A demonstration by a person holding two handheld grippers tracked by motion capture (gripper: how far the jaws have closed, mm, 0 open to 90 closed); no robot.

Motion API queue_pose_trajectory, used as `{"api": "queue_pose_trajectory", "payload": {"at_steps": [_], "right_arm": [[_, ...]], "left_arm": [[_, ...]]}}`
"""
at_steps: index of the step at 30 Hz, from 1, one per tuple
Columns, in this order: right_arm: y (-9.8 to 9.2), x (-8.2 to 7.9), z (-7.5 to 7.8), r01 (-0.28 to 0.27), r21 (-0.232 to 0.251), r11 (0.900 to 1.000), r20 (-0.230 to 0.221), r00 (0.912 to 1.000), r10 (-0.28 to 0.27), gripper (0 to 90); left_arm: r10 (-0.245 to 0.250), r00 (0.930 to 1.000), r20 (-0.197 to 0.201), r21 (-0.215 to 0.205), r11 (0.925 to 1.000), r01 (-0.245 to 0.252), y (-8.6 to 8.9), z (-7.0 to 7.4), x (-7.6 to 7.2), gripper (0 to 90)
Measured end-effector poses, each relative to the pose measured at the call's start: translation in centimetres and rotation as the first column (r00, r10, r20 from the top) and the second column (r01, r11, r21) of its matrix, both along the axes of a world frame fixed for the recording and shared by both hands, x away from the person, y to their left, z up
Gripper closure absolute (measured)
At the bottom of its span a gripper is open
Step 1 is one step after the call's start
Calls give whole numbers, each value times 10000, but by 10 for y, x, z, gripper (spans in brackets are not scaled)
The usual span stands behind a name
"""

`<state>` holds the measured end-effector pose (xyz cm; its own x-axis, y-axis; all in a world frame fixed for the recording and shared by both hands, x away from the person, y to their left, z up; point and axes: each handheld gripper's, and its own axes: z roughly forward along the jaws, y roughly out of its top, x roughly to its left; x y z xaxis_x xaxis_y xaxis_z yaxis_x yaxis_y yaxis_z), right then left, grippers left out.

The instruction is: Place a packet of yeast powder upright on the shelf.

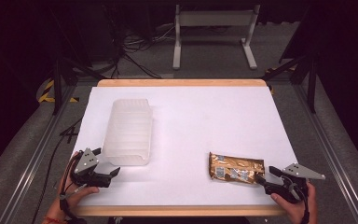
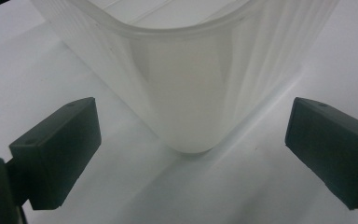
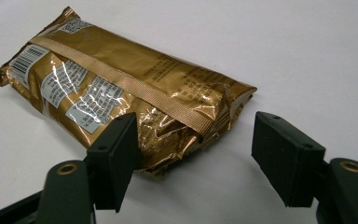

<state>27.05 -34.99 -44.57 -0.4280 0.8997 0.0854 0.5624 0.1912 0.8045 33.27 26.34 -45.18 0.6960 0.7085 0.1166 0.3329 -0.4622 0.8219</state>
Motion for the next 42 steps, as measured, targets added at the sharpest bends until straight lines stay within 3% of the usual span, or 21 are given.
{"api": "queue_pose_trajectory", "payload": {"at_steps": [2, 3, 6, 7, 10, 13, 16, 24, 26, 32, 42], "right_arm": [[1, 1, -1, -66, 245, 9997, -213, 9997, 71, 377], [1, 2, -1, -216, 608, 9979, -412, 9989, 242, 444], [2, 2, -2, -299, 699, 9971, -503, 9982, 334, 482], [1, 2, -1, -275, 928, 9953, -492, 9983, 322, 588], [-3, 2, 0, -225, 1314, 9911, -381, 9989, 277, 741], [-3, 3, 0, -216, 1498, 9885, -392, 9988, 277, 788], [0, 2, 3, -364, 1312, 9907, -67, 9993, 376, 843], [5, 1, 20, -744, 1289, 9889, 785, 9948, 646, 870], [9, 3, 31, -974, 1190, 9881, 1131, 9900, 839, 873], [18, 7, 48, -1365, 942, 9861, 1510, 9811, 1214, 877], [47, 17, 83, -2470, 174, 9689, 2158, 9471, 2375, 881]], "left_arm": [[10, 10000, -3, -9, 10000, -10, 0, 0, 0, 43], [2, 10000, -14, 11, 10000, -2, 0, 0, 0, 43], [12, 10000, -28, -18, 10000, -12, -1, 0, 0, 42], [18, 10000, -41, 0, 10000, -18, -1, 0, 0, 43], [13, 10000, -40, -16, 10000, -13, -1, 0, 0, 43], [20, 10000, -39, -18, 10000, -20, -1, 0, 0, 43], [22, 10000, -57, -14, 10000, -22, 0, 0, 0, 43], [47, 10000, -36, -9, 10000, -47, -1, 0, 0, 43], [29, 10000, -20, -3, 10000, -29, -1, 0, 0, 43], [31, 10000, -23, -41, 10000, -31, 0, 0, 0, 43], [56, 10000, -26, -108, 9999, -56, 0, 1, -1, 43]]}}
